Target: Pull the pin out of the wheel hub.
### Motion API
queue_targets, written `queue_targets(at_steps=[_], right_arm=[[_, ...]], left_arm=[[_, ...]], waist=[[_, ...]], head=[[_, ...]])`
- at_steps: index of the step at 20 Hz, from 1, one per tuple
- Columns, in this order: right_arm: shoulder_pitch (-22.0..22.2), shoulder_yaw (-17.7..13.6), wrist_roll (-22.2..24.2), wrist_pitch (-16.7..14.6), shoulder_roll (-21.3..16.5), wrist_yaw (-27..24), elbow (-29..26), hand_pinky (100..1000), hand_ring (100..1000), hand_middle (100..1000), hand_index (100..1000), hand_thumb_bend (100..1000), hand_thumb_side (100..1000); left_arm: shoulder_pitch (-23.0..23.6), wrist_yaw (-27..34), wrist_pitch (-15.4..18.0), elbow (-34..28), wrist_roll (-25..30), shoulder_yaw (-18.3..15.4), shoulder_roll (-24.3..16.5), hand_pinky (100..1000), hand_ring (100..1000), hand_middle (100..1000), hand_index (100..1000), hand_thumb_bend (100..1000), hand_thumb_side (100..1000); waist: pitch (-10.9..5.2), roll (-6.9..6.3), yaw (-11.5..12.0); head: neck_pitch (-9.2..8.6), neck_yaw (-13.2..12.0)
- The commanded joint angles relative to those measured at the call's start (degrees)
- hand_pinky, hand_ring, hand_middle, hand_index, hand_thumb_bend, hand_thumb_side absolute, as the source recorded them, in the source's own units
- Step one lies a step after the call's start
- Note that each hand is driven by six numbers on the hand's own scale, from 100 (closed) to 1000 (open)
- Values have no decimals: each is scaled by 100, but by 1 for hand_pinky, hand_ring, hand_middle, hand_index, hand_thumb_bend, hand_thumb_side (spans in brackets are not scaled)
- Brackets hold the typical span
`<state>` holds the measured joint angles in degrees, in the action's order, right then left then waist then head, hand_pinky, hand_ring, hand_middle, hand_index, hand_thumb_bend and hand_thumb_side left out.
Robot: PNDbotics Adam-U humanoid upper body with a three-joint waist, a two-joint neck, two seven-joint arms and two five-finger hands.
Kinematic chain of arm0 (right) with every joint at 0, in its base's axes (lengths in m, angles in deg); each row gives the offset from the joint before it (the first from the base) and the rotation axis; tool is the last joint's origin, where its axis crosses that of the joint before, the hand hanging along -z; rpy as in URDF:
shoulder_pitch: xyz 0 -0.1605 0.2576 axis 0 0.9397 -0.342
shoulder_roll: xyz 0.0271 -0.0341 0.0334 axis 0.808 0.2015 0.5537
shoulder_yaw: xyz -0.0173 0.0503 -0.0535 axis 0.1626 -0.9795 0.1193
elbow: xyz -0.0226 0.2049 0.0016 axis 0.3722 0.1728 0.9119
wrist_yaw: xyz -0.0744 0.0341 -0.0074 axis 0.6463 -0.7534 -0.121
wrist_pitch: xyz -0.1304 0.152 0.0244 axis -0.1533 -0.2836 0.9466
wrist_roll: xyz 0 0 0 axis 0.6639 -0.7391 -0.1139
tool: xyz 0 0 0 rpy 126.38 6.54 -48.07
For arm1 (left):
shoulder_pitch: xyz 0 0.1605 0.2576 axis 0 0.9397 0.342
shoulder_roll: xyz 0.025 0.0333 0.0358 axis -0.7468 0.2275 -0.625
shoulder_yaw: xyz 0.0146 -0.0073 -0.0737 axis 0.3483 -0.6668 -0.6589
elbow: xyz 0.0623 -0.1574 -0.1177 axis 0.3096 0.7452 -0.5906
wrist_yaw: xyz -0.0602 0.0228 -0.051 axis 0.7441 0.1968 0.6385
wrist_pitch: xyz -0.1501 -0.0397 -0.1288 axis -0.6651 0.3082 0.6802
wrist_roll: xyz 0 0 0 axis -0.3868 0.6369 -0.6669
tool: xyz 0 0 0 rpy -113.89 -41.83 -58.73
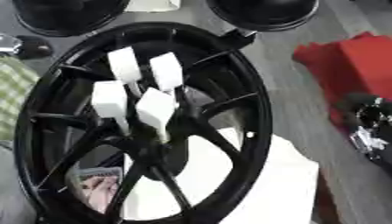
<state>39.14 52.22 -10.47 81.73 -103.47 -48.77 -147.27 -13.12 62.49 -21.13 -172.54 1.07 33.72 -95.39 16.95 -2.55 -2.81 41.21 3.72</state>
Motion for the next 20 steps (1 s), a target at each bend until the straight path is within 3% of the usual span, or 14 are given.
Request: queue_targets(at_steps=[1, 10, 15, 18, 20], right_arm=[[-12, -63, -30, -17, -127, -35, -138, 983, 773, 597, 744, 327, 341], [-4, -70, -49, -28, -127, -33, -138, 983, 773, 597, 744, 328, 340], [-11, -67, -55, -21, -115, -26, -138, 983, 773, 597, 744, 327, 342], [-18, -68, -65, -17, -110, -16, -138, 983, 773, 597, 744, 324, 344], [-32, -64, -71, -14, -112, -13, -138, 983, 773, 597, 744, 323, 344]], left_arm=[[-10, 243, 226, -222, 290, -292, -311, 866, 815, 755, 862, 350, 772], [239, 564, 40, -616, 290, -482, -510, 863, 812, 747, 858, 354, 806], [455, 906, -64, -748, 290, -416, -608, 864, 812, 703, 872, 288, 802], [705, 1041, -412, -994, 182, -514, -819, 859, 819, 719, 879, 313, 736], [904, 874, -748, -1283, -207, -520, -961, 856, 822, 721, 871, 321, 732]], waist=[[-135, 16, 22], [-144, 29, 39], [-130, 30, 37], [-112, 24, 48], [-97, 15, 43]], head=[[13, 57], [29, 100], [-6, 102], [-38, 120], [-50, 114]])
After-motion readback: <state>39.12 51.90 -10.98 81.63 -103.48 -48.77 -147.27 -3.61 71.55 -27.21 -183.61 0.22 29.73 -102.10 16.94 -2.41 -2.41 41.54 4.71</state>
